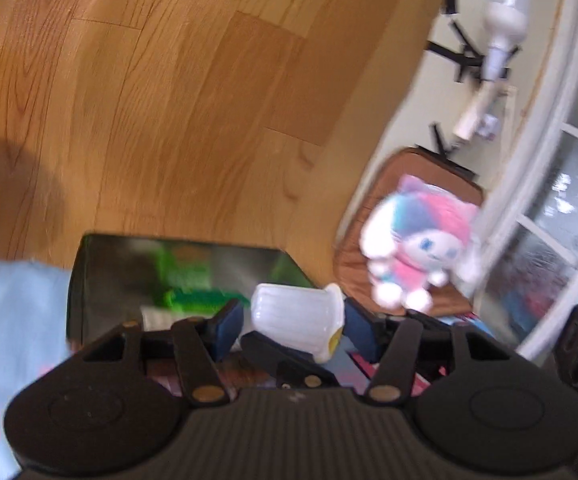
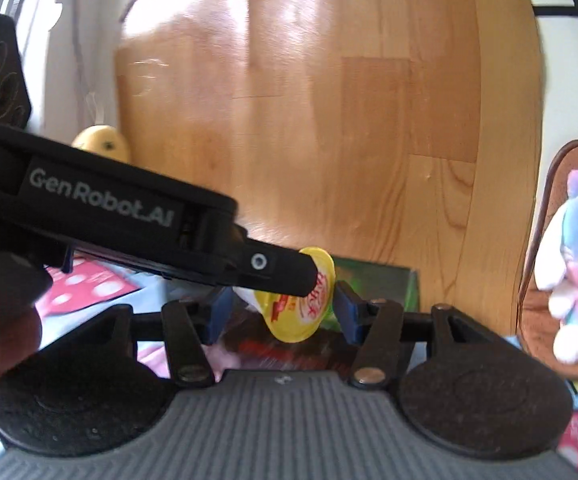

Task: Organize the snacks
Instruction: 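Drop both jelly cups into the black tin box, opening both tools, then grasp the yellow peanut bag with the left tool, then drop the peanut bag into the black tin box with left tool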

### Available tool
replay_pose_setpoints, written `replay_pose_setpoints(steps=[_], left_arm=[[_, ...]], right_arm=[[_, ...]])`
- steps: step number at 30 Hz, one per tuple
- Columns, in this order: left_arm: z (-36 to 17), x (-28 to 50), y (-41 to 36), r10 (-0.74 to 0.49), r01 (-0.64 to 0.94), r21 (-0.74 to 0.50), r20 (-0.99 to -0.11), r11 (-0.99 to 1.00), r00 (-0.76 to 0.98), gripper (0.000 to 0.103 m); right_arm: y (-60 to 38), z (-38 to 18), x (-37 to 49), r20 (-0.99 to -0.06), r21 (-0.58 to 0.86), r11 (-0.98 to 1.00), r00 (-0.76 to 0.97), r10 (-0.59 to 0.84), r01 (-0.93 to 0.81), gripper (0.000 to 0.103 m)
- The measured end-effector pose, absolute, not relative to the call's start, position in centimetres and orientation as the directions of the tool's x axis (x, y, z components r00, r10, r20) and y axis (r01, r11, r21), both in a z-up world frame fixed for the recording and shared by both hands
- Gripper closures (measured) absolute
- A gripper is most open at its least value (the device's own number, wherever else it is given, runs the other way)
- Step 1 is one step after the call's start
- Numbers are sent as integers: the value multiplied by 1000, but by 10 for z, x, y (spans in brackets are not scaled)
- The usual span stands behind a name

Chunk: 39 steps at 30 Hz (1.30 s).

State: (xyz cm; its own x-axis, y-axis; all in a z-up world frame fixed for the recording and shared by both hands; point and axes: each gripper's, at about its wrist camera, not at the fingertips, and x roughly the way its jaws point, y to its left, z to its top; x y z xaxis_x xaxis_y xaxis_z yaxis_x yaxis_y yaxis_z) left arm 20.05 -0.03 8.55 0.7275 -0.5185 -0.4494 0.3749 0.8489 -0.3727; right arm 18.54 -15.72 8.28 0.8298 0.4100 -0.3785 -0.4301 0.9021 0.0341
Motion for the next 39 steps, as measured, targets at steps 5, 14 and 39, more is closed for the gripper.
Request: replay_pose_setpoints(steps=[5, 14, 39], left_arm=[[69, 221, 6, -469, 295, -389, -501, 873, 728, 41], [59, 161, 36, -521, 308, -466, -448, 830, 727, 35], [85, 124, -17, -562, 409, -391, -479, 825, 675, 63]], right_arm=[[-167, 70, 196, -383, 20, 938, 864, 327, -346, 38], [-217, 47, 148, -454, 332, 885, 767, 453, -326, 38], [-204, 71, 93, -337, 327, 863, 806, 487, -385, 73]])
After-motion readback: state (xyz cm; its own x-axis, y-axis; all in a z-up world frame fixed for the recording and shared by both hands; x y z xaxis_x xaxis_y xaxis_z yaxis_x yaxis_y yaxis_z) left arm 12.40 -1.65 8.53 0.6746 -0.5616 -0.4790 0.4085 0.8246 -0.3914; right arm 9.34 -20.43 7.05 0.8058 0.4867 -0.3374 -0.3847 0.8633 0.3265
